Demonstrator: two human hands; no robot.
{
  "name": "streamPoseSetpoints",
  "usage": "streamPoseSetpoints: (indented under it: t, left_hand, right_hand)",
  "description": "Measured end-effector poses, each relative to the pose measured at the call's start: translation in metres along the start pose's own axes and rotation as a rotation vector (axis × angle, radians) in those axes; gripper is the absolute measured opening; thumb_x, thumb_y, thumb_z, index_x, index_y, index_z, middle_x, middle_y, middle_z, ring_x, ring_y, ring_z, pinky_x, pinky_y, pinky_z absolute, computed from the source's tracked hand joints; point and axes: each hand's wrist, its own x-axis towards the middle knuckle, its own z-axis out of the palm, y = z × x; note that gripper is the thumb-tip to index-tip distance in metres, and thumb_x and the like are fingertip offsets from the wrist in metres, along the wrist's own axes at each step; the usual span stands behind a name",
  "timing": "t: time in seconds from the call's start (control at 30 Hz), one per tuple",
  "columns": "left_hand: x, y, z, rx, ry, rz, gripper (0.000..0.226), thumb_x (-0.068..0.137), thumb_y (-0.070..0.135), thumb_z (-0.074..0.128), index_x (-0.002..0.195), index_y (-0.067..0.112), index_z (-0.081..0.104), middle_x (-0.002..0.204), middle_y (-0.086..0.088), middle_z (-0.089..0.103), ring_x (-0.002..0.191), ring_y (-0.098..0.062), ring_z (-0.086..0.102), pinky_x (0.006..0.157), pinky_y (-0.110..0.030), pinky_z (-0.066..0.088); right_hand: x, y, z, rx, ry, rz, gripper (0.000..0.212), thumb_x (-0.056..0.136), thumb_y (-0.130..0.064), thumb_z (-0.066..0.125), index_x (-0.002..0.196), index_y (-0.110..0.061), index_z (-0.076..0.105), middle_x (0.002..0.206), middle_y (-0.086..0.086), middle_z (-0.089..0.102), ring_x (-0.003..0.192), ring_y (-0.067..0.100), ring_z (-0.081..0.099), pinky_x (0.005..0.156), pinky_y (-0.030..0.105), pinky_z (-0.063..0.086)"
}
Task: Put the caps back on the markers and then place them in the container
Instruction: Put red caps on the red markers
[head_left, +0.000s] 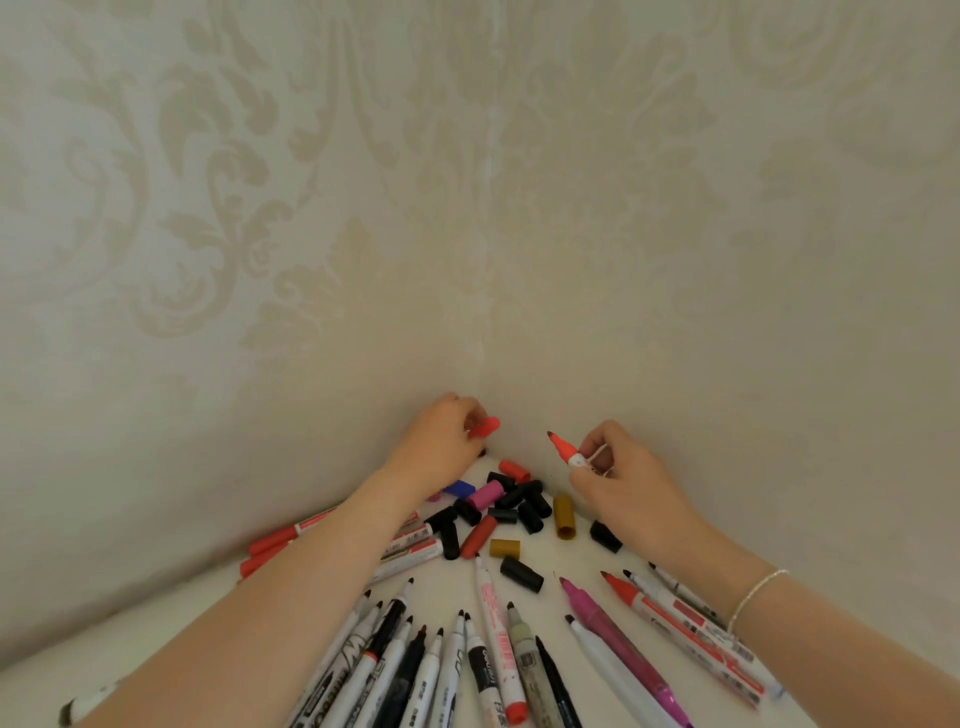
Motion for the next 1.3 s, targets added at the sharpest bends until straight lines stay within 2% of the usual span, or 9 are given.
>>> streamPoseSetpoints:
  t: [0.07, 0.17, 0.3, 0.47, 0.67, 1.0, 1.07, 1.2, 1.3]
  left_hand:
    - [-0.015, 0.011, -0.018, -0.453, 0.003, -0.174, 0.014, 0.088, 0.013, 0.065, 0.102, 0.015, 0.063, 0.097, 0.004, 0.063, 0.090, -0.008, 0.060, 0.076, -0.016, 0.047]
    - [-0.039, 0.018, -0.041, -1.000, -0.067, -0.344, 0.019, 0.088, 0.012, 0.065, 0.107, 0.011, 0.065, 0.104, -0.001, 0.071, 0.099, -0.012, 0.066, 0.078, -0.023, 0.054]
    - [-0.060, 0.018, -0.059, -1.283, -0.095, -0.404, 0.025, 0.089, 0.011, 0.061, 0.114, 0.010, 0.065, 0.103, -0.003, 0.073, 0.098, -0.014, 0.068, 0.087, -0.027, 0.049]
    - [-0.066, 0.023, -0.069, -1.263, -0.118, -0.350, 0.029, 0.091, 0.012, 0.059, 0.120, 0.017, 0.063, 0.104, -0.005, 0.073, 0.096, -0.015, 0.069, 0.086, -0.029, 0.050]
    - [-0.067, 0.028, -0.074, -1.094, -0.092, -0.290, 0.024, 0.093, 0.015, 0.058, 0.117, 0.014, 0.064, 0.099, -0.002, 0.075, 0.089, -0.013, 0.071, 0.081, -0.027, 0.049]
    - [-0.071, 0.026, -0.076, -0.816, -0.113, -0.250, 0.020, 0.090, 0.014, 0.064, 0.110, 0.015, 0.062, 0.099, -0.006, 0.074, 0.093, -0.017, 0.071, 0.094, -0.037, 0.053]
    - [-0.071, 0.025, -0.077, -0.816, -0.126, -0.266, 0.019, 0.089, 0.012, 0.064, 0.107, 0.011, 0.060, 0.099, -0.009, 0.074, 0.090, -0.018, 0.072, 0.086, -0.034, 0.056]
    - [-0.072, 0.023, -0.084, -0.985, -0.220, -0.359, 0.005, 0.091, 0.007, 0.059, 0.095, 0.006, 0.057, 0.087, -0.013, 0.074, 0.081, -0.023, 0.070, 0.049, -0.021, 0.050]
    - [-0.073, 0.022, -0.085, -1.040, -0.242, -0.388, 0.001, 0.091, 0.006, 0.058, 0.089, 0.006, 0.058, 0.086, -0.016, 0.073, 0.080, -0.025, 0.069, 0.045, -0.019, 0.048]
  right_hand:
    - [0.000, -0.004, 0.000, 0.053, -0.002, -0.009, 0.007, 0.095, -0.022, 0.052, 0.100, -0.017, 0.050, 0.085, 0.004, 0.059, 0.058, 0.012, 0.046, 0.049, 0.022, 0.038]
    - [-0.001, -0.013, 0.002, 0.168, -0.012, -0.055, 0.002, 0.095, -0.022, 0.053, 0.095, -0.021, 0.052, 0.088, 0.010, 0.064, 0.053, 0.012, 0.048, 0.050, 0.026, 0.040]
    - [-0.011, -0.027, 0.005, 0.269, -0.106, -0.132, 0.003, 0.095, -0.017, 0.054, 0.096, -0.021, 0.054, 0.083, 0.004, 0.064, 0.047, 0.005, 0.048, 0.046, 0.023, 0.041]
    - [-0.018, -0.037, 0.015, 0.233, -0.169, -0.211, 0.009, 0.096, -0.015, 0.051, 0.097, -0.024, 0.054, 0.073, -0.003, 0.061, 0.055, 0.011, 0.048, 0.046, 0.023, 0.040]
    - [-0.018, -0.043, 0.017, 0.189, -0.170, -0.202, 0.012, 0.097, -0.018, 0.051, 0.098, -0.030, 0.053, 0.088, 0.004, 0.063, 0.061, 0.007, 0.052, 0.049, 0.015, 0.039]
    - [-0.020, -0.052, 0.019, 0.034, -0.170, -0.233, 0.023, 0.093, -0.011, 0.054, 0.099, -0.033, 0.051, 0.086, -0.011, 0.057, 0.060, 0.002, 0.053, 0.050, 0.010, 0.043]
    - [-0.019, -0.054, 0.019, 0.018, -0.174, -0.250, 0.024, 0.091, -0.011, 0.057, 0.099, -0.033, 0.053, 0.085, -0.013, 0.056, 0.063, 0.002, 0.054, 0.052, 0.009, 0.043]
    - [-0.020, -0.054, 0.018, -0.018, -0.136, -0.287, 0.025, 0.087, -0.015, 0.063, 0.095, -0.039, 0.060, 0.080, -0.016, 0.057, 0.061, 0.002, 0.051, 0.053, 0.012, 0.041]
    - [-0.020, -0.051, 0.019, -0.054, -0.098, -0.286, 0.022, 0.087, -0.019, 0.064, 0.097, -0.039, 0.067, 0.079, -0.019, 0.059, 0.056, 0.001, 0.050, 0.055, 0.017, 0.038]
